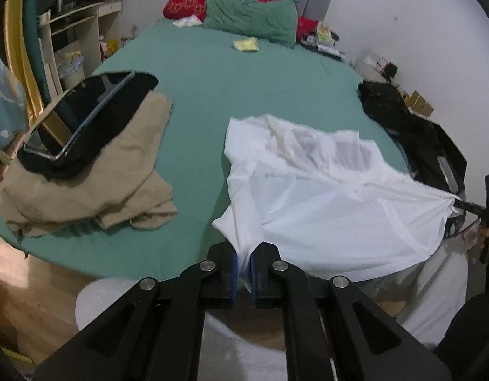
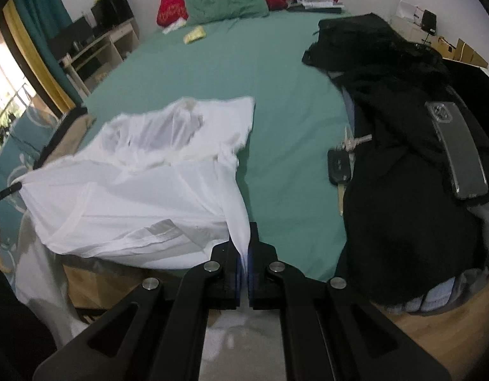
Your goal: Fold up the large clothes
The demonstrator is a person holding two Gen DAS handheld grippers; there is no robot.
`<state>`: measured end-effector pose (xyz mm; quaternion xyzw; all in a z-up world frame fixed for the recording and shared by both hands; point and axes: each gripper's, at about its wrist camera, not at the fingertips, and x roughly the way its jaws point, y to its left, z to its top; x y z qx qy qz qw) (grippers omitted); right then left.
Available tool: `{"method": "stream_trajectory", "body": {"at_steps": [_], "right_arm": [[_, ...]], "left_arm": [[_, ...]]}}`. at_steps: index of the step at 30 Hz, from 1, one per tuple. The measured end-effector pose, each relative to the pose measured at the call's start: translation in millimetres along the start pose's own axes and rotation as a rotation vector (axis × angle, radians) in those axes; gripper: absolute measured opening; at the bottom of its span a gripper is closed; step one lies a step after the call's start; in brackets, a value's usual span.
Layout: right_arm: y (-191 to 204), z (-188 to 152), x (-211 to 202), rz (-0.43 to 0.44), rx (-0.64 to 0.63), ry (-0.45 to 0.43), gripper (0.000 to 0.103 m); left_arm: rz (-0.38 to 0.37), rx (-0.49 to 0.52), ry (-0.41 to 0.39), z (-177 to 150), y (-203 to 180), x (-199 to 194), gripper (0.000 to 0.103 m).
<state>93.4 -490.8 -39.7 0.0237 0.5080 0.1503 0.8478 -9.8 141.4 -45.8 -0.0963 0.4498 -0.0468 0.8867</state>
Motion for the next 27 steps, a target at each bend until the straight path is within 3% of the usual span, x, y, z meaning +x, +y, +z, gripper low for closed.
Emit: {"method": "stream_trajectory", "body": {"at_steps": [6, 13, 21, 27], "right_arm": [[-8.1, 41.9, 8.8, 0.023, 0.028, -0.094, 0.003], [-26.7, 108.5, 51.6, 0.056, 0.078, -0.161, 0.003], [-47.5, 168.2, 134.2, 0.051, 0.088, -0.129, 0.003], [-62.7, 191.9, 194.2, 0.035, 0.111, -0.091, 0.003]], "left_arm": [[-0.022, -0.058, -0.063, 41.1, 11.9, 19.5, 0.007], [-0.005, -0.105, -0.106, 97.7, 18.5, 71.8, 0.007], [0.071, -0.125, -0.123, 146.8, 25.3, 151.9, 0.007], [0.114, -0.142, -0.078, 171.3, 35.5, 217.5, 0.007]]}}
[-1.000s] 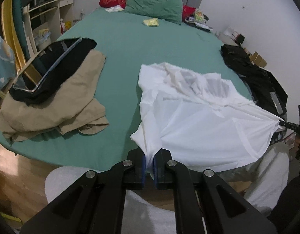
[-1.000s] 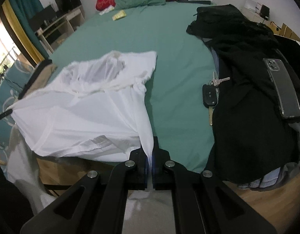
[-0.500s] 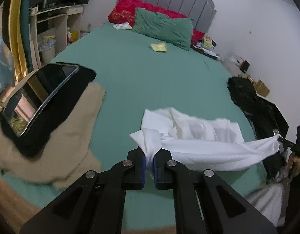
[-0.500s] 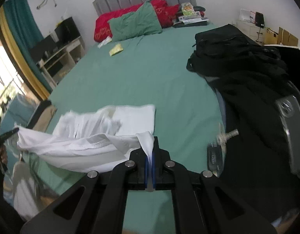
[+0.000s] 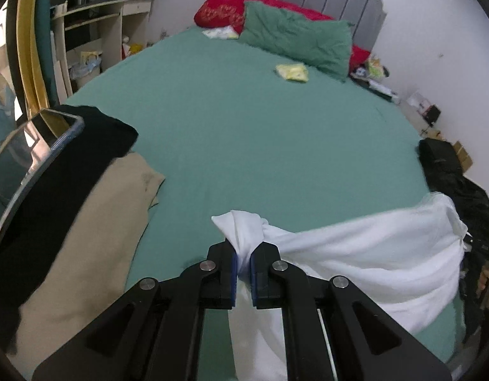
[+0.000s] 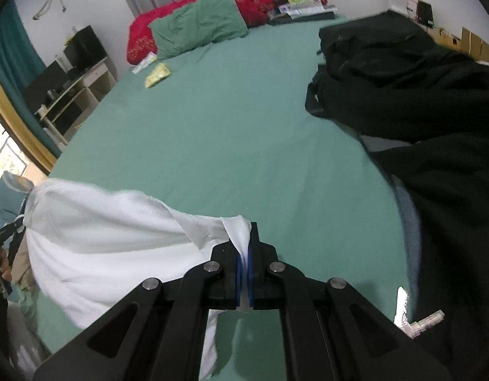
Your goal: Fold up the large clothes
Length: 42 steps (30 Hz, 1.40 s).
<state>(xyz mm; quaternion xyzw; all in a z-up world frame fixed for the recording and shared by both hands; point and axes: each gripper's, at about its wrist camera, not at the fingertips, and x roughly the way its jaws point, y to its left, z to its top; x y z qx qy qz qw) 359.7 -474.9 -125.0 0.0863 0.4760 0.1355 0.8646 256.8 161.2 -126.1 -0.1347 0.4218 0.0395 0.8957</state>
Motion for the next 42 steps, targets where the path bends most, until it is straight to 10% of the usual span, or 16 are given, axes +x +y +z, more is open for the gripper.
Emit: {"method": "stream_trajectory", "body": {"at_steps": [5, 7, 15, 22, 32, 35, 37, 42], "right_arm": [[-4.6, 3.2, 43.6, -0.051, -0.028, 0.069, 0.007], [-3.0, 1.2, 45.9, -0.115, -0.051, 0.083, 0.017], [36.4, -20.7, -26.2, -0.086, -0.127, -0.107, 0.040], [148.0, -94.6, -16.3, 0.045, -0.504, 0.006, 0.044], [189.5, -147.8, -0.2, -0.012, -0.769, 0.046, 0.044], [185.5, -145.5, -1.0, -0.004, -0.772, 0.028, 0.037], [185.1, -132.5, 1.2, 0.020, -0.753, 0.024, 0.005], [188.4, -113.8, -2.9, 0.061, -0.702, -0.026, 0.000]], "left_arm": [[0.024, -0.062, 0.113, 4.9, 11.7, 52.8, 0.020], [0.042, -0.101, 0.088, 6.1, 18.4, 53.0, 0.044], [-0.067, -0.002, -0.003, -23.4, -26.7, -4.9, 0.048], [-0.165, 0.260, 0.172, -88.6, -103.5, -3.0, 0.048], [-0.224, 0.190, 0.248, -99.6, -120.5, 16.5, 0.048], [-0.218, 0.192, 0.246, -94.6, -124.8, 23.5, 0.048], [-0.219, 0.212, 0.214, -94.6, -128.7, 17.7, 0.017], [-0.203, 0.271, 0.178, -86.7, -134.9, 9.5, 0.010]]}}
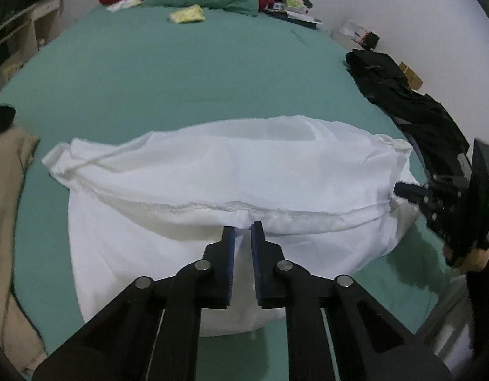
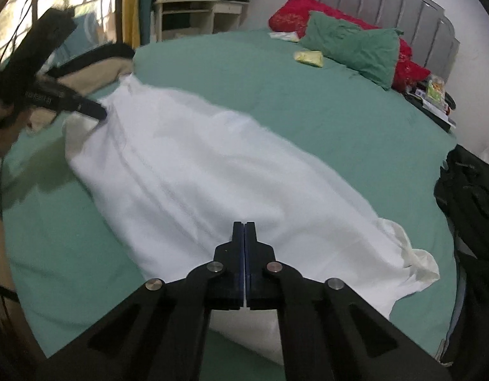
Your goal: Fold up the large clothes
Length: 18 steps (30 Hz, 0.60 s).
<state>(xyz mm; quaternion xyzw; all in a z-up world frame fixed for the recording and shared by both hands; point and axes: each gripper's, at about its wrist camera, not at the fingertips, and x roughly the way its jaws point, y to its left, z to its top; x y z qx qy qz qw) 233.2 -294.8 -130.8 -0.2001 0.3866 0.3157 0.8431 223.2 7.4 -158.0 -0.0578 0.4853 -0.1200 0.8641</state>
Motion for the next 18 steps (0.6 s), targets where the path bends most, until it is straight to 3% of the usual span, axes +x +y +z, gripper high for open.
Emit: {"method": "stream_trajectory", "body": {"at_steps": [3, 8, 9, 10, 12, 13, 18], "right_arm": [[-6.4, 6.6, 0.1, 0.033, 0.021, -0.022, 0.000], [-7.2, -5.1, 4.2, 0.055, 0.018, 0.054, 0.006], [-7.8, -8.6, 5.6, 0.040, 0.017, 0.065, 0.021], [-8.5, -12.4, 6.6, 0.028, 0.014, 0.068, 0.043], [-9.2, -16.5, 6.2, 0.013, 0.013, 0.069, 0.072], [-10.7, -17.4, 3.9, 0.010, 0.020, 0.067, 0.076], [-24.5, -28.3, -11.5, 0.000, 0.084, 0.058, 0.076]], "left_arm": [[0.005, 0.008, 0.009, 5.0, 4.7, 3.0, 0.009], [-0.041, -0.027, 0.062, 13.7, 17.1, 14.0, 0.009], [-0.048, -0.040, 0.071, 14.8, 18.3, 17.2, 0.009], [-0.054, -0.050, 0.071, 17.0, 19.4, 19.1, 0.010], [-0.066, -0.058, 0.056, 17.9, 20.4, 19.4, 0.009], [-0.074, -0.067, 0.043, 18.8, 20.7, 18.6, 0.009], [-0.074, -0.070, -0.020, 25.5, 17.9, 11.6, 0.001]]}}
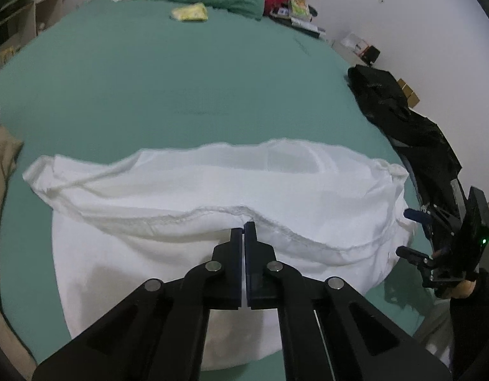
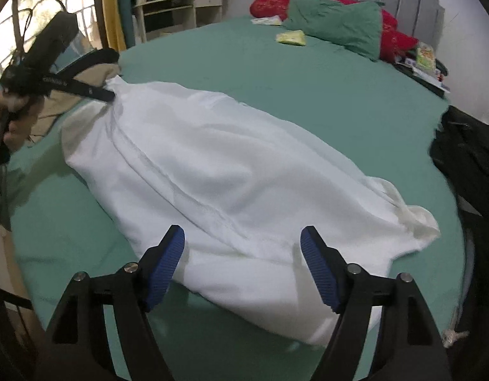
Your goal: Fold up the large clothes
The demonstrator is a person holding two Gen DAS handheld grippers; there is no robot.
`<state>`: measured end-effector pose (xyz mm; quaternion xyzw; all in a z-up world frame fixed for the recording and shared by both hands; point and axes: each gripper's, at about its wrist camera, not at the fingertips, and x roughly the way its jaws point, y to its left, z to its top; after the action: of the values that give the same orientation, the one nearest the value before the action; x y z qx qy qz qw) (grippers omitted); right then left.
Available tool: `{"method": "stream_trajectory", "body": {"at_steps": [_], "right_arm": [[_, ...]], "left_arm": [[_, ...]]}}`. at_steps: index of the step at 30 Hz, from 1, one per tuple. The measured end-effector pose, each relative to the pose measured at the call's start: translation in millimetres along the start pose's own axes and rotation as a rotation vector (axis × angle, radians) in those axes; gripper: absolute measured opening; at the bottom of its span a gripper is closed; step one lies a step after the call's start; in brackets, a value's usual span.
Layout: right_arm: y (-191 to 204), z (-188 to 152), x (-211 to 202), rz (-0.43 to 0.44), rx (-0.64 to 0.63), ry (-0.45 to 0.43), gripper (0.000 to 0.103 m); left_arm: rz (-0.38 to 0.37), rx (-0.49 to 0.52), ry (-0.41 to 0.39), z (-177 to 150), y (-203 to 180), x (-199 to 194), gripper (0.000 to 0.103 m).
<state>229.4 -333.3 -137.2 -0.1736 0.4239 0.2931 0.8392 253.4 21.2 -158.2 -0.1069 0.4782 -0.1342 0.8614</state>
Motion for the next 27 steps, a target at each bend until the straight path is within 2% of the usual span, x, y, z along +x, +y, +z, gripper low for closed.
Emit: {"method": "stream_trajectory", "body": {"at_steps": [3, 9, 11, 13, 16, 17, 19, 21, 25, 27], "right_arm": [[1.5, -5.0, 4.7, -0.070, -0.071, 0.013, 0.076], [1.5, 3.5, 21.1, -0.079, -0.077, 0.040, 0.074], [0.9, 6.4, 22.8, -0.081, -0.072, 0.031, 0.063], [0.1, 9.9, 22.6, -0.089, -0.067, 0.016, 0.035], [-5.7, 11.2, 15.3, -0.075, 0.001, -0.036, 0.009], [-8.0, 12.7, 13.3, -0.083, 0.009, -0.050, 0.004], [-12.8, 16.8, 10.5, -0.099, 0.022, -0.079, 0.001], [-21.7, 27.5, 9.2, -0.075, 0.052, -0.104, 0.001], [-46.5, 63.6, 10.2, -0.075, 0.071, -0.172, 0.001], [-61.0, 80.6, 20.0, -0.083, 0.077, -0.179, 0.001]], "left_arm": [[0.015, 0.025, -0.026, 5.0, -5.4, -7.3, 0.001], [0.038, 0.056, -0.067, 17.0, -9.8, -18.7, 0.001], [0.039, 0.057, -0.074, 22.1, -9.8, -19.7, 0.001], [0.043, 0.060, -0.087, 26.4, -7.7, -23.4, 0.001], [0.047, 0.064, -0.102, 32.2, -7.1, -25.2, 0.001], [0.049, 0.065, -0.107, 34.5, -7.5, -24.9, 0.001], [0.052, 0.067, -0.112, 38.7, -6.2, -23.1, 0.001], [0.056, 0.070, -0.117, 44.1, -4.3, -20.7, 0.001], [0.064, 0.061, -0.133, 58.6, 3.7, -13.7, 0.001], [0.068, 0.064, -0.136, 66.6, 9.1, -6.7, 0.001]]}}
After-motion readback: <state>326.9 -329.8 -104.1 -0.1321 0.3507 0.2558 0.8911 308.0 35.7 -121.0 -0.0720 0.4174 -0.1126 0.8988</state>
